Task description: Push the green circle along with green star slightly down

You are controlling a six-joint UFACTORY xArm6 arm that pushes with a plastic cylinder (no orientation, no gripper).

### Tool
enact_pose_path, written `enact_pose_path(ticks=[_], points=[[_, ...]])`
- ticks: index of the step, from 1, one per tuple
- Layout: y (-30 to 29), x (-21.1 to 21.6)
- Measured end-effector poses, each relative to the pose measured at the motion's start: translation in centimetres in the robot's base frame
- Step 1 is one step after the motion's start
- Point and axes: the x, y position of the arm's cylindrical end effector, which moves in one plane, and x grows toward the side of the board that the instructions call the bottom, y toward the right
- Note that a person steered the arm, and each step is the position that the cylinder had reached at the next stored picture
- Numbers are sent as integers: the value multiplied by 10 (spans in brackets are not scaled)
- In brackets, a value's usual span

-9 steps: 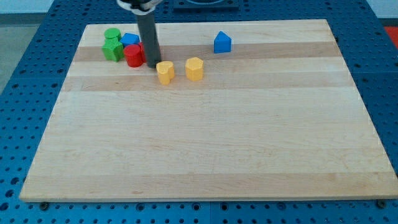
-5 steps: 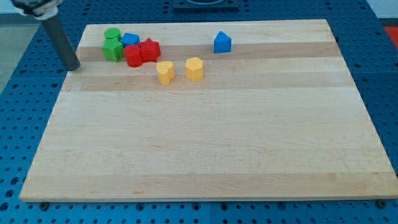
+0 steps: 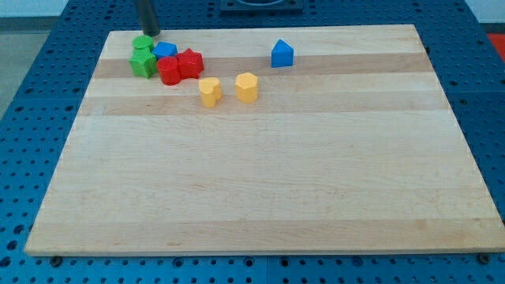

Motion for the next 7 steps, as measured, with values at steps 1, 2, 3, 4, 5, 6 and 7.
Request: enact_pose_path(ticks=[1,2,3,4,5,6,7], points=[[-1,19],[-8,46],[-13,70],[-14,90],[-14,100],[-13,97],[-8,82]])
